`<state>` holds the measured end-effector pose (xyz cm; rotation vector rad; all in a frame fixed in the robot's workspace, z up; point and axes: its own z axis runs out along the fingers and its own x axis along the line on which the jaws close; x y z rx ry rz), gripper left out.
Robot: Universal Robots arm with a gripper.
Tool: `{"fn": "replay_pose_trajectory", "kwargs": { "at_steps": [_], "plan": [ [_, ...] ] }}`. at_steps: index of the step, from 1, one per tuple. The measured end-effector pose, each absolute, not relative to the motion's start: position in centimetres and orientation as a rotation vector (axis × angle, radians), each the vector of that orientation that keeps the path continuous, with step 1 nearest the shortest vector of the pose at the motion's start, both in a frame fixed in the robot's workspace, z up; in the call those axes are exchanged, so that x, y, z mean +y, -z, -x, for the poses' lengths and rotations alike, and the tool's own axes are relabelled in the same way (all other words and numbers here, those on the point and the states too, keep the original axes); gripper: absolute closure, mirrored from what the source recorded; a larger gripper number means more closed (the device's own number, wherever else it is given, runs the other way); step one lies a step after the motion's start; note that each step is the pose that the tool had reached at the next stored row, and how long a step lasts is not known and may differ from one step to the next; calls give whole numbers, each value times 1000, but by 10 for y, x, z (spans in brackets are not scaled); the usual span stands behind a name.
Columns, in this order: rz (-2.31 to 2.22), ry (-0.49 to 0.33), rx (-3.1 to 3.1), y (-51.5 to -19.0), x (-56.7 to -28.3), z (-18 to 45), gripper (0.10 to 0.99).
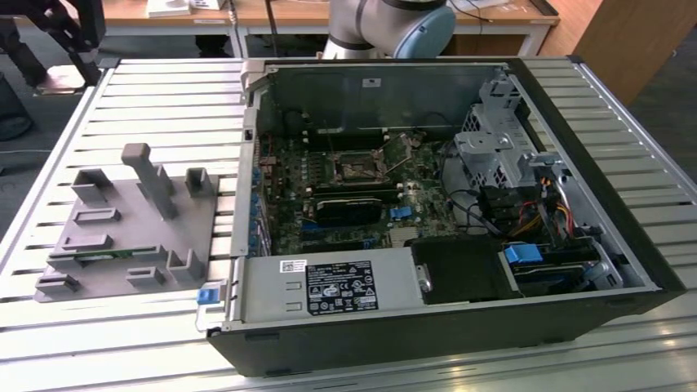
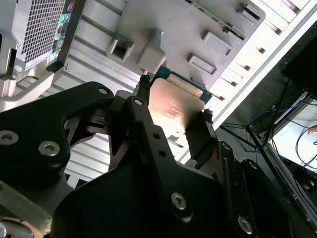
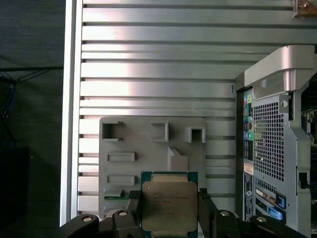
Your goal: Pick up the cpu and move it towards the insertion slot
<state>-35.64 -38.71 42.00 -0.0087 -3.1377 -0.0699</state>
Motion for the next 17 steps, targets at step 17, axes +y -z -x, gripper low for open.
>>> {"fn": "replay_pose_trajectory", "kwargs": {
  "at_steps": [17],
  "plan": [
    [9,70,-3138,-420,-383,329,545]
  ]
}}
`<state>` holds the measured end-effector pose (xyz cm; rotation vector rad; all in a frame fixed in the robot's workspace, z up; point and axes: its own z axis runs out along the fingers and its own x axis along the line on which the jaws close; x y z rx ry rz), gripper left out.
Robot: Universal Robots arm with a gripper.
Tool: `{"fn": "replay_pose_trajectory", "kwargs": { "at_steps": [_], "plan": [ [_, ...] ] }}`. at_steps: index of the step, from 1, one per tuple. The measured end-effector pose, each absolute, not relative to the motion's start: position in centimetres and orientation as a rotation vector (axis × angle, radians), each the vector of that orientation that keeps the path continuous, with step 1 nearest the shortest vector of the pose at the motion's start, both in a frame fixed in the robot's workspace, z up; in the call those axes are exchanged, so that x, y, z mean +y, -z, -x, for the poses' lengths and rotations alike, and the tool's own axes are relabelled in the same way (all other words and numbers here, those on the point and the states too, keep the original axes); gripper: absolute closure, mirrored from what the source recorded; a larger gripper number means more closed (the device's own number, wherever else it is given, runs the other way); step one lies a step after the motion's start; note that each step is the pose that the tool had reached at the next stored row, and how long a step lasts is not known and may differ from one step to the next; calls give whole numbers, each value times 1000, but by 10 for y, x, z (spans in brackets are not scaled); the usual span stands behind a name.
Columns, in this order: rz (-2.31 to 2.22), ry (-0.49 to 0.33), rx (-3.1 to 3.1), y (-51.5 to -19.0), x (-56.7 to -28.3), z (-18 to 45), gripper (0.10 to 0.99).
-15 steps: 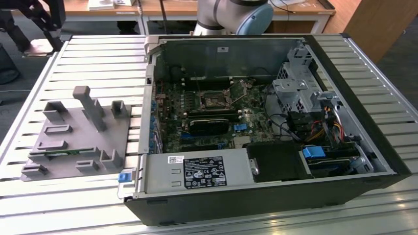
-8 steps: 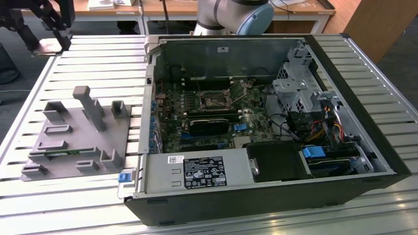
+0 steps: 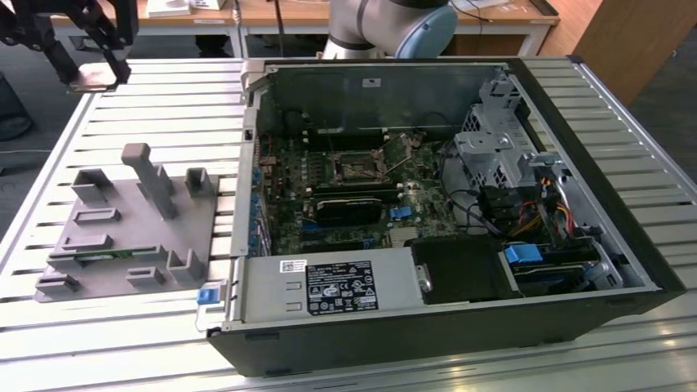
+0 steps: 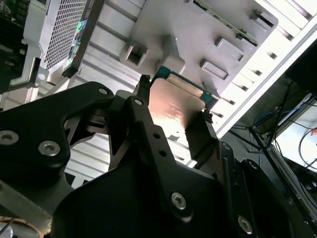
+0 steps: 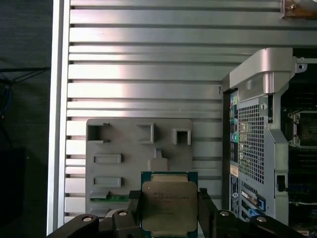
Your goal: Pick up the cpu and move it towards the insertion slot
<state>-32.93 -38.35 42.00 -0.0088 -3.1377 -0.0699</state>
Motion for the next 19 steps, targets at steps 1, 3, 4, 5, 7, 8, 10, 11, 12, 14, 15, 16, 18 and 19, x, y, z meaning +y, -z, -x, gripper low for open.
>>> {"fn": "replay_pose_trajectory", "kwargs": {
  "at_steps": [1,3,4,5,7,8,10,11,12,14,15,16,18,19],
  "plan": [
    [9,70,-3138,-420,-383,328,545],
    [9,70,-3138,-420,-383,325,545],
    [9,70,-3138,-420,-383,324,545],
    [9,70,-3138,-420,-382,323,545],
    [9,70,-3138,-420,-382,321,545],
    [9,70,-3138,-420,-382,319,545],
    [9,70,-3138,-420,-381,317,545],
    [9,70,-3138,-420,-381,316,545],
    [9,70,-3138,-420,-381,314,545],
    [9,70,-3138,-420,-380,312,545],
    [9,70,-3138,-420,-380,311,545],
    [9,70,-3138,-420,-380,310,545],
    [9,70,-3138,-420,-380,307,545],
    [9,70,-3138,-420,-379,306,545]
  ]
}}
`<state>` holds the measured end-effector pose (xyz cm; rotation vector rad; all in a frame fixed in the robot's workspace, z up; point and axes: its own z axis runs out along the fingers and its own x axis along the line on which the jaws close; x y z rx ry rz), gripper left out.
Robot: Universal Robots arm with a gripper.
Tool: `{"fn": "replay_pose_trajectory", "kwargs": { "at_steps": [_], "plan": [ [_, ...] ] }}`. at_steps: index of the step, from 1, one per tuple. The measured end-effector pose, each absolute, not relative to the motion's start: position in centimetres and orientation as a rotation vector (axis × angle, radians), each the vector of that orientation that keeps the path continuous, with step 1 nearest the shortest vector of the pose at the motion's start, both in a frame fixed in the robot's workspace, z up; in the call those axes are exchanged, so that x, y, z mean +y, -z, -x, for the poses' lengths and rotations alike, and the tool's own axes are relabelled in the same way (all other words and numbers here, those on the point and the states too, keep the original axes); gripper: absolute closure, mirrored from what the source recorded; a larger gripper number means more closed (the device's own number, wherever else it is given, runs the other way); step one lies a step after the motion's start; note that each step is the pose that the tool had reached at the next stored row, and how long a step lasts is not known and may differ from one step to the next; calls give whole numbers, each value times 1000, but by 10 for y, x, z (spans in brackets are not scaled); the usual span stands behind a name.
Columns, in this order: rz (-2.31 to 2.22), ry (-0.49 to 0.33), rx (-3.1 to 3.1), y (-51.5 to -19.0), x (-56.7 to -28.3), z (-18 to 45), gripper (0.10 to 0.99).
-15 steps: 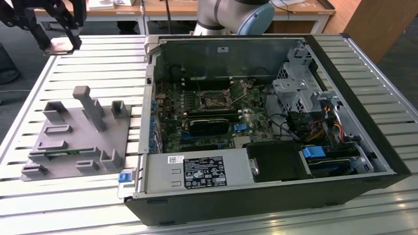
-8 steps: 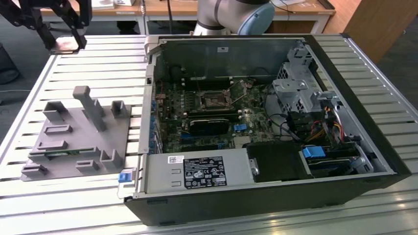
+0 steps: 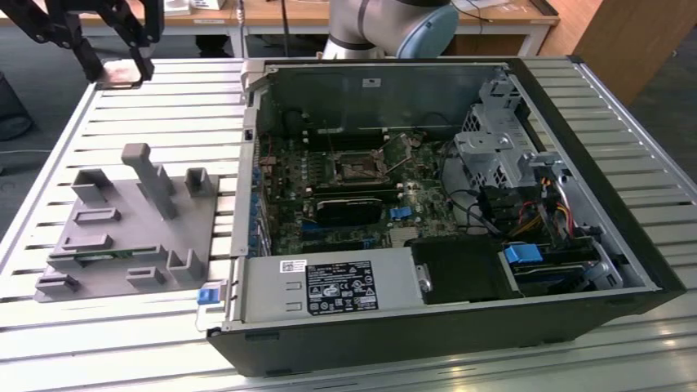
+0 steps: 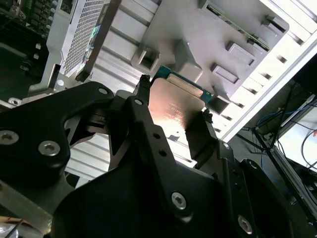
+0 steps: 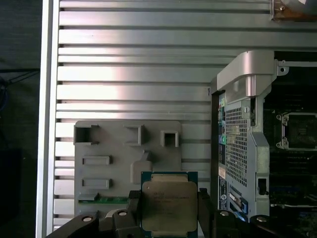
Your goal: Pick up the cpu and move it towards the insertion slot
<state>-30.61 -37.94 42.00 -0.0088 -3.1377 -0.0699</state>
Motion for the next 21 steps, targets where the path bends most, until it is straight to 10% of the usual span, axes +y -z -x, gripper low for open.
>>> {"fn": "replay_pose_trajectory", "kwargs": {
  "at_steps": [21],
  "plan": [
    [9,70,-3138,-420,-374,280,545]
  ]
}}
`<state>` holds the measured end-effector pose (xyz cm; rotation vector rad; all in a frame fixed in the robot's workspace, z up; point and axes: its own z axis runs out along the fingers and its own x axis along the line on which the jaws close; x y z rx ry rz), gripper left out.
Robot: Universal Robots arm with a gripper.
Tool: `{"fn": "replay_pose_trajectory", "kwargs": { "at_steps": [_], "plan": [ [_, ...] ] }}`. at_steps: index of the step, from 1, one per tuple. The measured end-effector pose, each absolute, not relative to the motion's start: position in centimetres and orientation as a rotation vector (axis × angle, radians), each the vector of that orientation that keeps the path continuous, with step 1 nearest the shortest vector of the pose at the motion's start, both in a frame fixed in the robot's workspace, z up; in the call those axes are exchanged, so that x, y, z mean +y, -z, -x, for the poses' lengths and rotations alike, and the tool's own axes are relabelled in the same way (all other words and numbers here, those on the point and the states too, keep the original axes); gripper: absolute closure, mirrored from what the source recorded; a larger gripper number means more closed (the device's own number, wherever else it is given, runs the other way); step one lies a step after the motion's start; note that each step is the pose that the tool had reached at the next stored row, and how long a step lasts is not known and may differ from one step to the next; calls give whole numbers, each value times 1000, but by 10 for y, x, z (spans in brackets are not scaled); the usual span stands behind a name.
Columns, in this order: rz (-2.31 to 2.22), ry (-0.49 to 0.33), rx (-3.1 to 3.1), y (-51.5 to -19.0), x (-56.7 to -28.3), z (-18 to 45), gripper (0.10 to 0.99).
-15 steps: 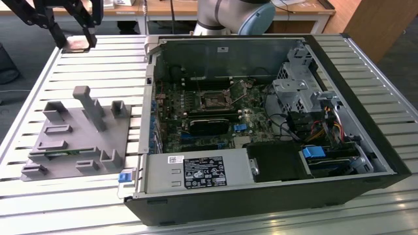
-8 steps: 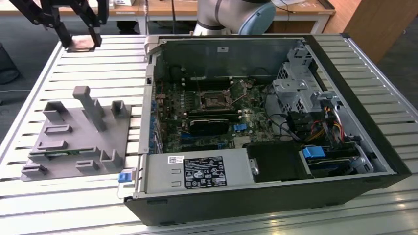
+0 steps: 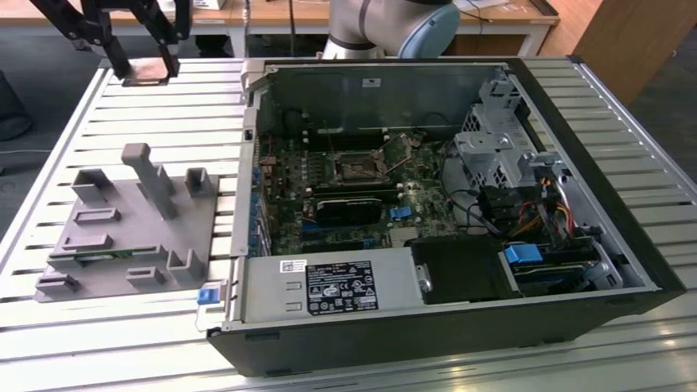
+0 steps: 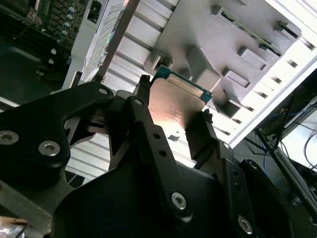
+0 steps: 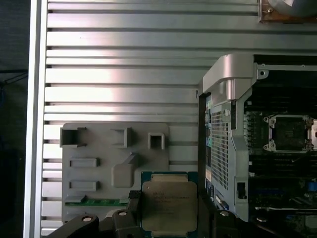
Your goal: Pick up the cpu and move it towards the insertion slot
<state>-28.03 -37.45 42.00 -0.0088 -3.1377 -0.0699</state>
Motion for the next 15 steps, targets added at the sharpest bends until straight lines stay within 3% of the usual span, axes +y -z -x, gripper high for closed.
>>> {"fn": "replay_pose_trajectory", "kwargs": {
  "at_steps": [15],
  "plan": [
    [9,70,-3138,-420,-371,261,545]
  ]
}}
